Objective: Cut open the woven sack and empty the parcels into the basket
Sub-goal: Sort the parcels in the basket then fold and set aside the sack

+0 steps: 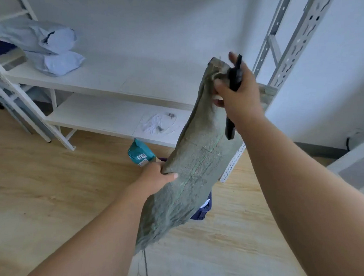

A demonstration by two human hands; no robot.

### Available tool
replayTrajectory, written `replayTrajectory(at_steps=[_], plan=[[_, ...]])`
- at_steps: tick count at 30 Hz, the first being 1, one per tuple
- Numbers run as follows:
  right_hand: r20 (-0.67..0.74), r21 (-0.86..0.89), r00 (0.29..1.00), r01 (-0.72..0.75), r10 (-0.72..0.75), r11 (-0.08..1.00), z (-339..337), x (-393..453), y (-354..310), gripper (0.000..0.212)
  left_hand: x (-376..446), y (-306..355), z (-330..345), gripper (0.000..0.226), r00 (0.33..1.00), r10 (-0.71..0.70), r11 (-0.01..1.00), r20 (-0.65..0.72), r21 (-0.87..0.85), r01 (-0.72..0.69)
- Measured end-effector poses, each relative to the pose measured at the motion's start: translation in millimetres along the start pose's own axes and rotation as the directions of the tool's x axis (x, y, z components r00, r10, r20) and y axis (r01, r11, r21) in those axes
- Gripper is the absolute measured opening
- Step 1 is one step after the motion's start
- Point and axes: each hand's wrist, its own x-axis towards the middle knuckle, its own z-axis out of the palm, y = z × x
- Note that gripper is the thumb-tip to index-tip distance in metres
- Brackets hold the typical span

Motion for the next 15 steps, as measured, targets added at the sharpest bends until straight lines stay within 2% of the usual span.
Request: replayTrajectory(at_steps=[2,3,5,7,9,12,14,15], plan=[[-0.233,-0.130,0.969,0.051,-0.081,0.990,-14,-6,19,0.061,5,14,24,0.036,0.999,0.013,0.999,-0.037,-0.048,-0.014],[-0.335,-0.144,0.939,0.031,-0.078,0.989,-22,-12,26,0.060,7,22,34,0.034,0.997,0.027,0.998,-0.073,-0.053,-0.031],[-0.423,-0.179,0.905,-0.121,0.035,0.976,-35,-27,38,0.043,9,39,52,0.028,0.982,0.065,0.998,-0.176,-0.007,-0.067],[-0.271,-0.211,0.925,-0.328,0.267,0.921,-41,-43,58,0.031,10,55,69,0.019,0.960,0.123,0.992,-0.250,0.071,-0.108],[-0.103,-0.240,0.893,-0.449,0.437,0.861,-38,-64,77,0.042,12,70,87,0.013,0.950,0.186,0.974,-0.250,0.174,-0.145],[-0.081,-0.179,0.833,-0.553,0.548,0.814,-35,-81,103,0.052,18,80,119,0.019,0.948,0.250,0.936,-0.198,0.299,-0.185],[-0.115,-0.200,0.798,-0.603,0.592,0.772,-41,-82,116,0.043,17,79,139,0.017,0.951,0.257,0.932,-0.173,0.306,-0.196],[-0.137,-0.241,0.786,-0.616,0.602,0.750,-45,-79,123,0.033,17,76,147,0.005,0.953,0.268,0.930,-0.140,0.295,-0.218]])
